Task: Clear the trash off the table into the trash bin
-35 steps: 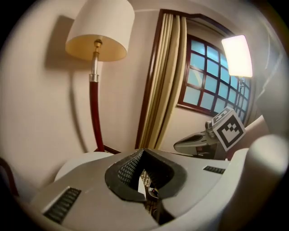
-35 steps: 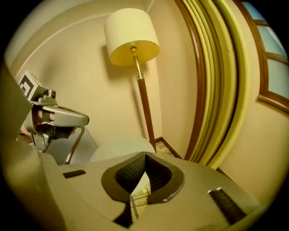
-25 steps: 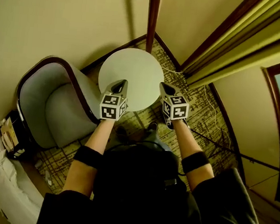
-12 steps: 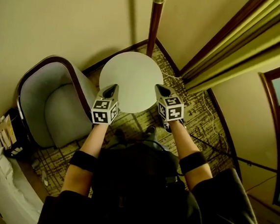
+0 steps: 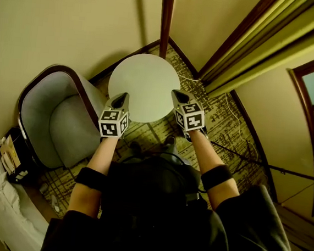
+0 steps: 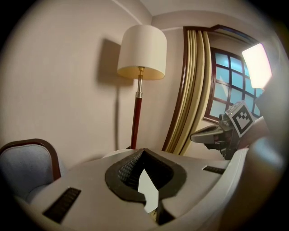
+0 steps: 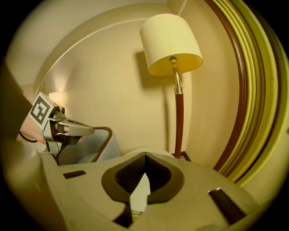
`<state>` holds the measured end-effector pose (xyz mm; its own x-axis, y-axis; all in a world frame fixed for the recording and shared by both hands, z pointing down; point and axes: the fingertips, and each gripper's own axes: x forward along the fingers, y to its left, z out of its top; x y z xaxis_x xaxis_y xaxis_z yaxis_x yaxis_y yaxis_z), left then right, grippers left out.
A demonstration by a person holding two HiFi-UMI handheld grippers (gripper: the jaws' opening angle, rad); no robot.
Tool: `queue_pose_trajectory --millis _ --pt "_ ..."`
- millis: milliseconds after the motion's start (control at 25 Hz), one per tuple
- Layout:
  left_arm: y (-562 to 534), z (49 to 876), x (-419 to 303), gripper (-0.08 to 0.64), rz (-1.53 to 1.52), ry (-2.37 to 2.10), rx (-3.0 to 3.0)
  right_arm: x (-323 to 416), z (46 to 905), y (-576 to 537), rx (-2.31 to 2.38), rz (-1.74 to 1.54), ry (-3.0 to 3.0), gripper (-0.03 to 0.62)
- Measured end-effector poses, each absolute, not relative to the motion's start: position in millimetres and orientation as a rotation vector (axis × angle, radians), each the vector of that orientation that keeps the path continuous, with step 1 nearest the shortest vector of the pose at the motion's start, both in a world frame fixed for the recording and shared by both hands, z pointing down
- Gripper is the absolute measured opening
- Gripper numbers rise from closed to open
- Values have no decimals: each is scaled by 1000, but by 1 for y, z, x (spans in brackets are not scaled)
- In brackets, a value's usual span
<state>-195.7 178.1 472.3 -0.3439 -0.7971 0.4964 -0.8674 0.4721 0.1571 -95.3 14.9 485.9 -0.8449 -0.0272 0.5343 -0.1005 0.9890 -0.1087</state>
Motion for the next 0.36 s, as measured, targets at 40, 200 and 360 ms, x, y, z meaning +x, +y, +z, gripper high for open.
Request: queue_pose_trajectory --millis 40,200,360 --pt "179 472 -196 2 184 -2208 1381 -95 486 16 90 174 -2573 2" --pt "181 473 -199 2 191 -2201 1390 -94 486 17 97 160 -2565 2" --pt "182 476 -201 2 195 -2193 1396 -94 490 14 109 158 -2556 2"
